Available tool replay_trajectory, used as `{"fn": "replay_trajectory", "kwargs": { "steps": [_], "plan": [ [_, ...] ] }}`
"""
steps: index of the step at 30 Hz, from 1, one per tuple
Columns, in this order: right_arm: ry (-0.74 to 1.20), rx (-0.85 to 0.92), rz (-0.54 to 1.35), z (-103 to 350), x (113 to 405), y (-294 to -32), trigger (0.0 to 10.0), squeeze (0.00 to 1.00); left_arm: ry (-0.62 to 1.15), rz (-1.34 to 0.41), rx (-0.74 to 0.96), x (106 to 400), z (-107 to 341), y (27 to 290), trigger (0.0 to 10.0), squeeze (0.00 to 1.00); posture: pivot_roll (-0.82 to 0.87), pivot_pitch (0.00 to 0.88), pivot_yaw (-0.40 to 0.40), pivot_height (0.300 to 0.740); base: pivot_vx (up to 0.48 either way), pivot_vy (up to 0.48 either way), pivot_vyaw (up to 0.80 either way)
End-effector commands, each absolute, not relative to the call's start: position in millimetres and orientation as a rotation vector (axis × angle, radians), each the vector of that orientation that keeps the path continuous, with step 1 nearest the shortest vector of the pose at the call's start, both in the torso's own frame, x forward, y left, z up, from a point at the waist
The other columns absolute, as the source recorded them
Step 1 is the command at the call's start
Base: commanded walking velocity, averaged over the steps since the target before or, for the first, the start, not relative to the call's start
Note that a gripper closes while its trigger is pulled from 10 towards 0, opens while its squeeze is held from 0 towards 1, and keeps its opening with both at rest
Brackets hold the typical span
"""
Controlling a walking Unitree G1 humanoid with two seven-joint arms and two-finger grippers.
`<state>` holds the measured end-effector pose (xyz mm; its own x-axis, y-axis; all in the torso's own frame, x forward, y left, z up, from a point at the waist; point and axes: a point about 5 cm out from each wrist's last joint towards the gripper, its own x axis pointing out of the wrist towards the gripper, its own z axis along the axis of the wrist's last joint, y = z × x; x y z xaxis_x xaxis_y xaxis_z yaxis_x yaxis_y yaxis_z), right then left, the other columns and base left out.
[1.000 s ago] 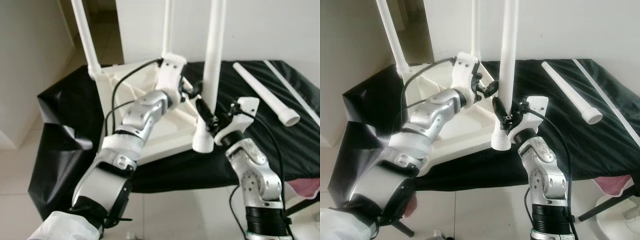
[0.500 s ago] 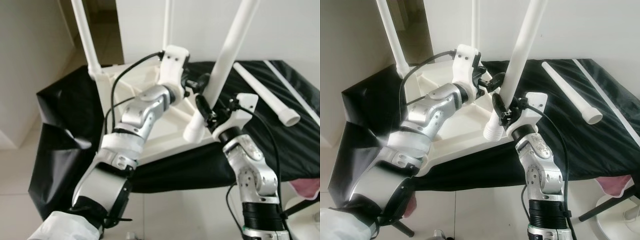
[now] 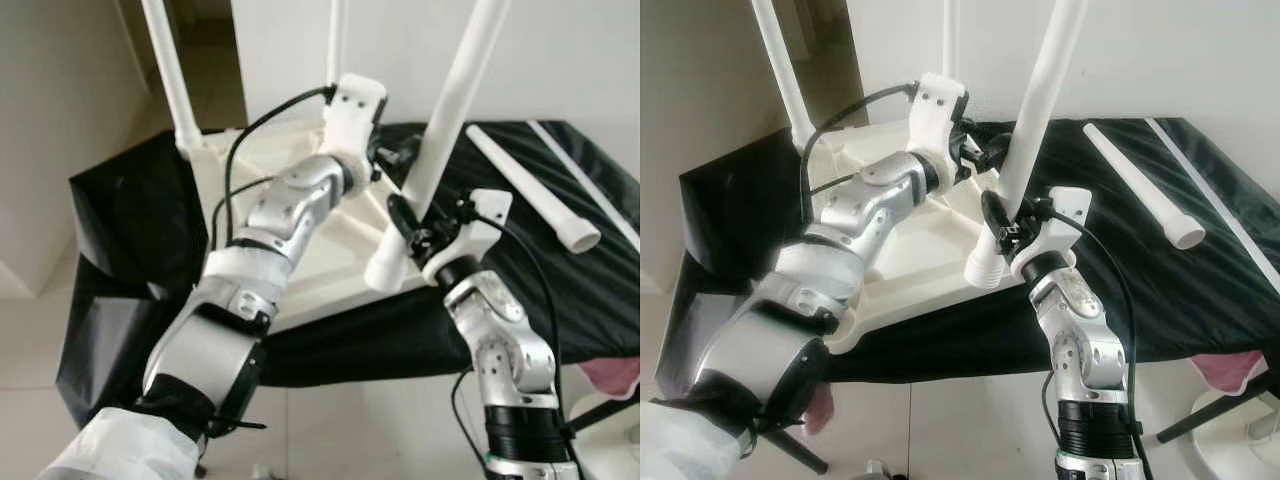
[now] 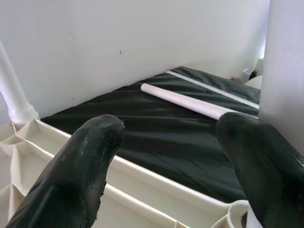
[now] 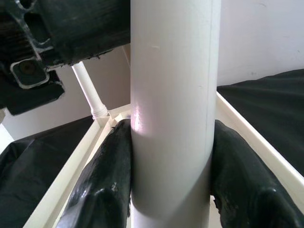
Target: Building children table
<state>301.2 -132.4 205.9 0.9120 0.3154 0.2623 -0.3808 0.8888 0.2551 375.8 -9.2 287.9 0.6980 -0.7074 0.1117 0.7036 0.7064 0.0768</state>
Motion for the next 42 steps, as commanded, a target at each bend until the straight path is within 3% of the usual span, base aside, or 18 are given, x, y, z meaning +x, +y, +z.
{"fn": "replay_trajectory", "kwargs": {
  "steps": [1,17,42],
  "plan": [
    [-0.221,0.285,0.439,208,299,-120,10.0,0.0,-0.174,-1.044,0.08,362,297,-29,10.0,0.0,0.03,0.0,0.011,0.74,0.0,0.0,0.0],
    [-0.208,0.3,0.43,207,305,-117,10.0,0.0,-0.256,-1.136,0.036,347,322,-53,10.0,0.0,0.03,0.0,0.011,0.74,0.0,0.0,0.0],
    [-0.212,0.346,0.386,208,309,-121,10.0,0.0,-0.308,-1.193,0.019,333,334,-56,10.0,0.0,0.03,0.0,0.003,0.74,0.0,0.0,0.0]
  ]
}}
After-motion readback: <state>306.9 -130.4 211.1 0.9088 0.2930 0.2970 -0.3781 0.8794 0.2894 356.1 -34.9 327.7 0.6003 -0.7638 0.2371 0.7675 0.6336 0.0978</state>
